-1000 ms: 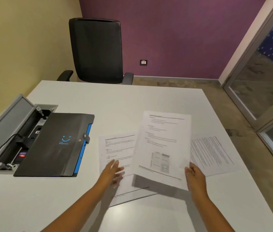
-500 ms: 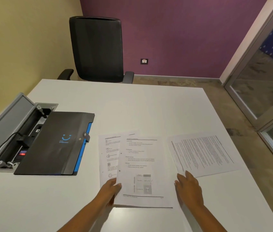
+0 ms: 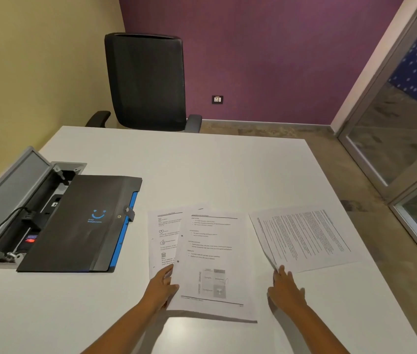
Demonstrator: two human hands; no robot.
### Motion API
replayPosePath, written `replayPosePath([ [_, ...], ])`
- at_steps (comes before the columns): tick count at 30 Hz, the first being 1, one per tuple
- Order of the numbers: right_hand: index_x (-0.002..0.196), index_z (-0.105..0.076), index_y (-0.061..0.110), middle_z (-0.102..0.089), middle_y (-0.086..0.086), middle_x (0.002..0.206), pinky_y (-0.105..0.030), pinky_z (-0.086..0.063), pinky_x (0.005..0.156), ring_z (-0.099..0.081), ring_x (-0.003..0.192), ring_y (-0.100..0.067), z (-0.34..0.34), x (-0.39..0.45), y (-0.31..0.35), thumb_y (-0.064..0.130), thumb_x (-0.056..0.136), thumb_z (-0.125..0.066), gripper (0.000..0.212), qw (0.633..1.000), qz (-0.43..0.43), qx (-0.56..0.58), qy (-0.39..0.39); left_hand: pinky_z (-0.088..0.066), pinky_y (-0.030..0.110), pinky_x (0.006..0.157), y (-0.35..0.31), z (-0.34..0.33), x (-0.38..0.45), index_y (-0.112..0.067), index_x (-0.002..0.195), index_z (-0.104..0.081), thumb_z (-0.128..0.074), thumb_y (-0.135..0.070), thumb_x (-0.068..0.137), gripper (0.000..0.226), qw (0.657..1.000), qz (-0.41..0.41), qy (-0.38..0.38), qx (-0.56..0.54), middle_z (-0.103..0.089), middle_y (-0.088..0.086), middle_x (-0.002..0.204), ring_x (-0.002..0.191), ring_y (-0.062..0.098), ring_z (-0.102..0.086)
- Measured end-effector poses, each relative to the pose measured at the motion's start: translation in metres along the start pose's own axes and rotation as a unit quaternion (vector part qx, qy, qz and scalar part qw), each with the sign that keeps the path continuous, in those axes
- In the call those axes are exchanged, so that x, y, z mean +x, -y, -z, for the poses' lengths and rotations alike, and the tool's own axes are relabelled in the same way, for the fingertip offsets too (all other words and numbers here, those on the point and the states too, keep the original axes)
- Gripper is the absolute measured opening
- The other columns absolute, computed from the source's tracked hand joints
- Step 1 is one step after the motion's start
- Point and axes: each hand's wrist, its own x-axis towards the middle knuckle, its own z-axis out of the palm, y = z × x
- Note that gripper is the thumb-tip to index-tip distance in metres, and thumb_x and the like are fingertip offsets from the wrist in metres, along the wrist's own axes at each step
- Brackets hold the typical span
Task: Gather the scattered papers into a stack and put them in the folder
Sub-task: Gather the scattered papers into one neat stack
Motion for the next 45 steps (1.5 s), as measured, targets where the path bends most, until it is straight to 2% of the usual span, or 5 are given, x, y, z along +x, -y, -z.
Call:
replayPosePath([
  [12, 0.147, -0.017, 0.012, -0.016, 0.001, 0.156, -0.010, 0.017, 0.108, -0.017, 0.144, -0.009, 0.005, -0.033, 0.018, -0.008, 0.087, -0.038, 0.067, 0.941, 0.279, 0.036, -0.187, -0.054, 0.047, 0.086, -0.004, 0.017, -0.001, -0.011, 0.126, -0.047, -0.048, -0.018, 0.094, 0.033, 0.993, 0.087, -0.049, -0.059, -0.063, 0.020, 0.114, 0.100, 0.039, -0.063],
  [18, 0.138, -0.045, 0.021, -0.029, 0.002, 0.152, -0.010, 0.013, 0.109, -0.006, 0.144, -0.012, -0.029, -0.053, 0.012, 0.025, 0.094, -0.042, 0.044, 0.849, 0.507, -0.127, -0.079, -0.058, 0.039, 0.056, -0.004, 0.021, -0.003, -0.014, 0.102, -0.055, -0.047, -0.031, 0.094, 0.020, 0.984, 0.110, -0.040, -0.132, -0.075, 0.014, 0.079, 0.070, 0.035, -0.072],
  [22, 0.071, -0.071, 0.049, -0.067, 0.034, 0.093, -0.008, -0.014, 0.105, -0.030, 0.131, 0.004, -0.015, -0.056, 0.010, 0.030, 0.101, -0.027, 0.056, 0.840, 0.504, -0.174, -0.102, -0.058, 0.040, 0.058, -0.004, 0.018, -0.002, -0.013, 0.101, -0.058, -0.046, -0.035, 0.093, 0.027, 0.983, 0.104, -0.026, -0.149, -0.073, 0.015, 0.086, 0.080, 0.035, -0.070],
  [26, 0.072, -0.077, 0.035, -0.072, 0.023, 0.082, -0.010, -0.051, 0.057, -0.064, 0.061, 0.000, -0.010, -0.069, 0.014, 0.025, 0.041, -0.094, 0.037, 0.854, 0.500, -0.060, -0.133, -0.058, 0.039, 0.055, -0.006, 0.012, -0.003, -0.014, 0.099, -0.059, -0.045, -0.034, 0.094, 0.025, 0.985, 0.092, -0.015, -0.148, -0.075, 0.012, 0.080, 0.080, 0.032, -0.069],
  [45, 0.045, -0.062, 0.021, -0.063, 0.013, 0.056, 0.002, -0.032, 0.053, -0.052, 0.057, 0.002, -0.006, -0.077, 0.027, -0.001, 0.053, -0.069, 0.024, 0.856, 0.463, 0.076, -0.217, -0.054, 0.049, 0.085, -0.012, -0.001, -0.009, -0.012, 0.104, -0.061, -0.053, -0.027, 0.092, 0.021, 0.987, 0.083, 0.026, -0.136, -0.072, 0.016, 0.101, 0.096, 0.036, -0.066],
])
